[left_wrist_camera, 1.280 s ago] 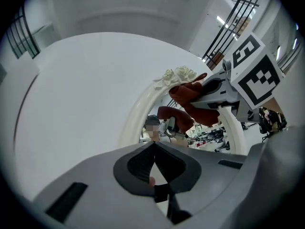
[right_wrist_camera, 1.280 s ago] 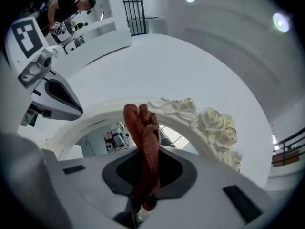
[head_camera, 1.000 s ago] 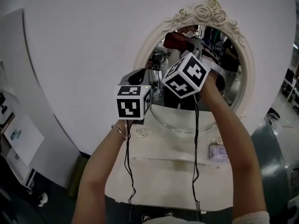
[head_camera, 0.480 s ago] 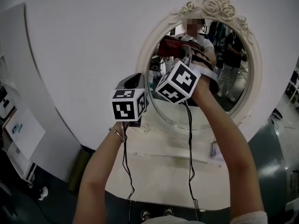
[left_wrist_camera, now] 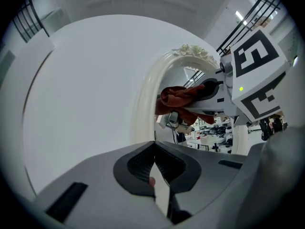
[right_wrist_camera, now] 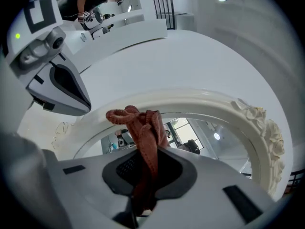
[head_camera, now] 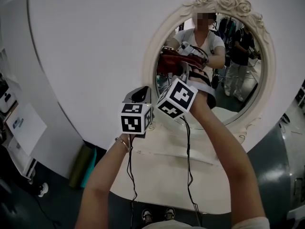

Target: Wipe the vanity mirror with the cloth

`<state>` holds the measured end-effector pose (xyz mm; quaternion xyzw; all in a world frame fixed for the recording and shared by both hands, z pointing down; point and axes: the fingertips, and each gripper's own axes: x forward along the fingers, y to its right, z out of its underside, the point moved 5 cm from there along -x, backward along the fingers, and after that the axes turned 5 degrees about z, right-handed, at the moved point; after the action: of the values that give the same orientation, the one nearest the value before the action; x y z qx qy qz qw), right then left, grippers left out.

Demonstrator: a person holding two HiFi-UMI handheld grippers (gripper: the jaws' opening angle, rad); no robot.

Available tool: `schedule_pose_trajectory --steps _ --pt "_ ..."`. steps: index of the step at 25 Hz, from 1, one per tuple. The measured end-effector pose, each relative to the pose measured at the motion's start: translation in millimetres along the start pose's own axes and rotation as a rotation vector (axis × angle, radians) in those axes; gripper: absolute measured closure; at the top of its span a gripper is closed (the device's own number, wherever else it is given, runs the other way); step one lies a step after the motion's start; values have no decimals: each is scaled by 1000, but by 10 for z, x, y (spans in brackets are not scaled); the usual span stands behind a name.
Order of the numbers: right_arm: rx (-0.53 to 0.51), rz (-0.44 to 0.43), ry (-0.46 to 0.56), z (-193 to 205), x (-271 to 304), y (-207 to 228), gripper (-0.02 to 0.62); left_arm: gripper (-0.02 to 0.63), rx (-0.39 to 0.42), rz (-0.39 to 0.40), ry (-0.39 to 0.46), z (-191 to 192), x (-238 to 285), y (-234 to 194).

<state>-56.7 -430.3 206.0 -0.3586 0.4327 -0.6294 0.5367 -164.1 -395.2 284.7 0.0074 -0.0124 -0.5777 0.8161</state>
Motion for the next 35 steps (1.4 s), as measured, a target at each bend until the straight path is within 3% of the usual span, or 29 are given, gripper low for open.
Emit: schedule_pose_trajectory --steps 10,26,35 --pt "-41 -132 -12 157 13 -774 537 595 -37 17 -44 547 -42 107" --pt "-46 -346 -102 824 -103 -1894 537 595 -113 32 -165 1348 -29 274" --pt "-30 -414 -163 1131 -181 -2294 538 595 -129 46 -219 1673 -32 401"
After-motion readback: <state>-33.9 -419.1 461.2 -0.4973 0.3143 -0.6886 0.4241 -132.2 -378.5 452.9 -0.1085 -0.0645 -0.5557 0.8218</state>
